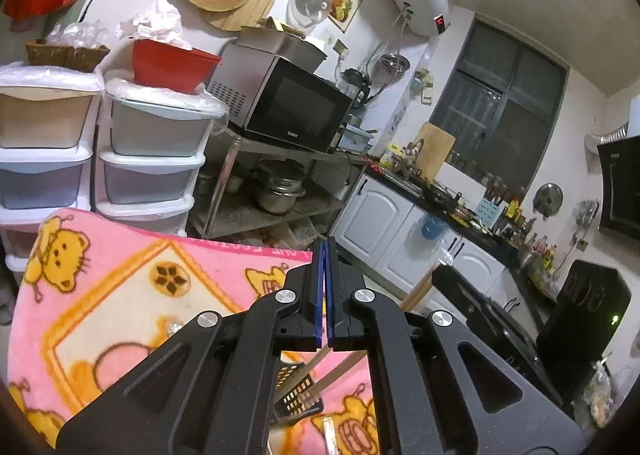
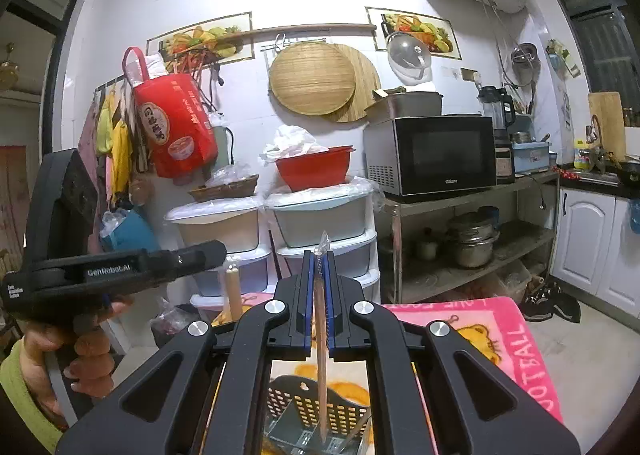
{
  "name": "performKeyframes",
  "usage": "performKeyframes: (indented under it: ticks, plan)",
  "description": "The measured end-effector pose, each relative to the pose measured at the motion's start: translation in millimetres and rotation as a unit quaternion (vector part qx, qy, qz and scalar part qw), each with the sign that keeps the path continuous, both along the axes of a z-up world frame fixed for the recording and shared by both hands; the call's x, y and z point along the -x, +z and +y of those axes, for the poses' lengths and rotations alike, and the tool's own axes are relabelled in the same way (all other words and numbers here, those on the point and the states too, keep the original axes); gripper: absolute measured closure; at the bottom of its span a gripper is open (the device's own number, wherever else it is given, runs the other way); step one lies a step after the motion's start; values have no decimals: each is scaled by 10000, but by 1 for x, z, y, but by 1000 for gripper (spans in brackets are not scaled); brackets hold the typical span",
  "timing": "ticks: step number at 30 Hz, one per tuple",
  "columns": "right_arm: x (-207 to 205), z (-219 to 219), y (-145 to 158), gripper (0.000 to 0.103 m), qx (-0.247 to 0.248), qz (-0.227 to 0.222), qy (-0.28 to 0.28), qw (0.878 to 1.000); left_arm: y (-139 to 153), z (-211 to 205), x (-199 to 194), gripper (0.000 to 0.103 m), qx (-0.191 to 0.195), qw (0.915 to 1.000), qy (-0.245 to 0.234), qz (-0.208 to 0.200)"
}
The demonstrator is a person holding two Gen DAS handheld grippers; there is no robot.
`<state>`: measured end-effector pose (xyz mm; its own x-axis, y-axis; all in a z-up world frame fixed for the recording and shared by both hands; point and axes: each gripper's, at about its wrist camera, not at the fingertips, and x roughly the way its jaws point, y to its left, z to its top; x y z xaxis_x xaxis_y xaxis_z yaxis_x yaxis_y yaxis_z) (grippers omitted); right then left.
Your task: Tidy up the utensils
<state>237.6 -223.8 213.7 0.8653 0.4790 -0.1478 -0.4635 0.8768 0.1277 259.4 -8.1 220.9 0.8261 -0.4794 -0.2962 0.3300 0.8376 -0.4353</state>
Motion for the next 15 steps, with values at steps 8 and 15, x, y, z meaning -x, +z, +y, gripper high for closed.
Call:
performKeyframes:
  ticks: [8, 15]
  plan:
    - [-11, -3, -18, 98, 23, 6, -168, 9999, -9, -4, -9, 103, 89, 9999, -38, 71]
    - [-17, -5, -35, 98, 23, 86, -245, 9997, -28, -15, -16, 103, 105, 9996, -109, 246]
